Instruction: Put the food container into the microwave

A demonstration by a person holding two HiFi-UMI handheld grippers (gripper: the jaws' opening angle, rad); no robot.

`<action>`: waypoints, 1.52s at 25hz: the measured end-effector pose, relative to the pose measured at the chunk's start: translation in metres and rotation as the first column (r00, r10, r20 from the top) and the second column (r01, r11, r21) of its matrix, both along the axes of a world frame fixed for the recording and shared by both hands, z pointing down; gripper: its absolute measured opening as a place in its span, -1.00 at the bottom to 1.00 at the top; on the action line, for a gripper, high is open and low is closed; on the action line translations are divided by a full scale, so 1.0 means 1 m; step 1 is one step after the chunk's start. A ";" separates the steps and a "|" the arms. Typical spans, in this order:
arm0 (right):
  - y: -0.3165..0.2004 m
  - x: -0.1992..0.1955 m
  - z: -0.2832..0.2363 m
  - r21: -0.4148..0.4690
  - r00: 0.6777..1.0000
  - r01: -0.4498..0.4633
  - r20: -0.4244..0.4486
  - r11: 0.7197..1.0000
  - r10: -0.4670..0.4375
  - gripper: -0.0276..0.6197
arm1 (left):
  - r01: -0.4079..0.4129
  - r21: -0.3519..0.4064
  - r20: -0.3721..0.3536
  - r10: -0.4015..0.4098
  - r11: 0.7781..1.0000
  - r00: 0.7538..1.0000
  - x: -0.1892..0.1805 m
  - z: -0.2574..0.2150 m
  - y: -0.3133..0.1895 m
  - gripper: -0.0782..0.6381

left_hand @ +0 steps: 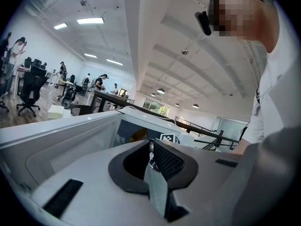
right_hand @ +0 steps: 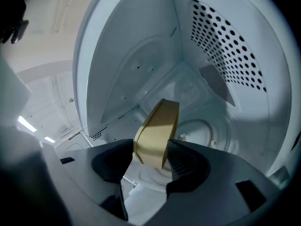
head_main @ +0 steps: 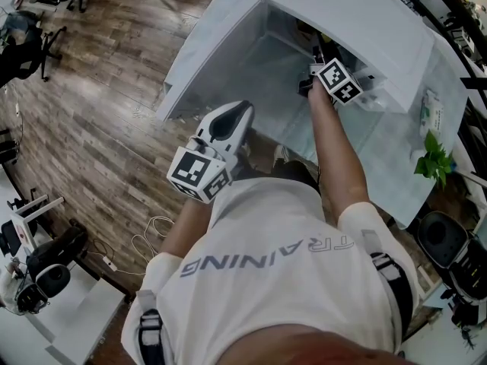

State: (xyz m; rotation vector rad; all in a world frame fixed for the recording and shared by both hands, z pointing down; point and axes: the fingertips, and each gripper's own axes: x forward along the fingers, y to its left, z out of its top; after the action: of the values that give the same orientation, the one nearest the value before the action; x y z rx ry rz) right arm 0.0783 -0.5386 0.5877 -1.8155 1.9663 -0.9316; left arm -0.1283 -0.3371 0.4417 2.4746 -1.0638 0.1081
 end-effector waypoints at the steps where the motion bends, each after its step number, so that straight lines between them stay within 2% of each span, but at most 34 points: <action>1: 0.000 0.001 0.000 -0.002 1.000 0.000 0.000 1.000 0.000 -0.20 | -0.002 -0.001 -0.001 0.002 1.000 1.000 0.001 0.001 0.001 -0.63; 12: 0.001 0.002 0.010 -0.047 0.999 0.016 -0.045 0.999 -0.018 -0.07 | 0.000 -0.014 -0.008 0.000 1.000 1.000 0.002 0.003 0.004 -0.63; 18: 0.003 -0.006 0.025 -0.114 0.987 0.067 -0.141 0.991 -0.083 0.00 | 0.006 -0.025 -0.012 -0.006 1.000 1.000 0.000 0.006 0.007 -0.63; 22: 0.007 -0.007 0.031 -0.152 0.984 0.073 -0.151 0.986 -0.096 -0.02 | 0.005 -0.032 -0.015 -0.005 0.999 1.000 0.001 0.008 0.010 -0.63; 25: 0.009 -0.003 0.034 -0.174 0.982 0.060 -0.167 0.983 -0.090 -0.27 | 0.006 -0.035 -0.016 -0.006 0.999 1.000 0.001 0.009 0.011 -0.63; 30: 0.012 -0.003 0.039 -0.226 0.980 0.064 -0.171 0.972 -0.104 -0.33 | 0.006 -0.040 -0.026 -0.007 0.999 1.000 -0.002 0.007 0.011 -0.63; 35: 0.015 -0.011 0.044 -0.272 0.968 0.103 -0.192 0.957 -0.159 -0.53 | 0.006 -0.039 -0.029 -0.007 0.999 1.000 -0.005 0.005 0.012 -0.63; 38: 0.017 -0.016 0.048 -0.290 0.966 0.134 -0.174 0.947 -0.190 -0.65 | 0.002 -0.044 -0.038 -0.004 0.999 0.999 -0.005 0.005 0.013 -0.63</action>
State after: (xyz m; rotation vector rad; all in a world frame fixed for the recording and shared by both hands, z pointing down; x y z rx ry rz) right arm 0.0627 -0.5213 0.6354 -1.9866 2.2322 -1.1678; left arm -0.1331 -0.3238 0.4471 2.4262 -1.0386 0.0825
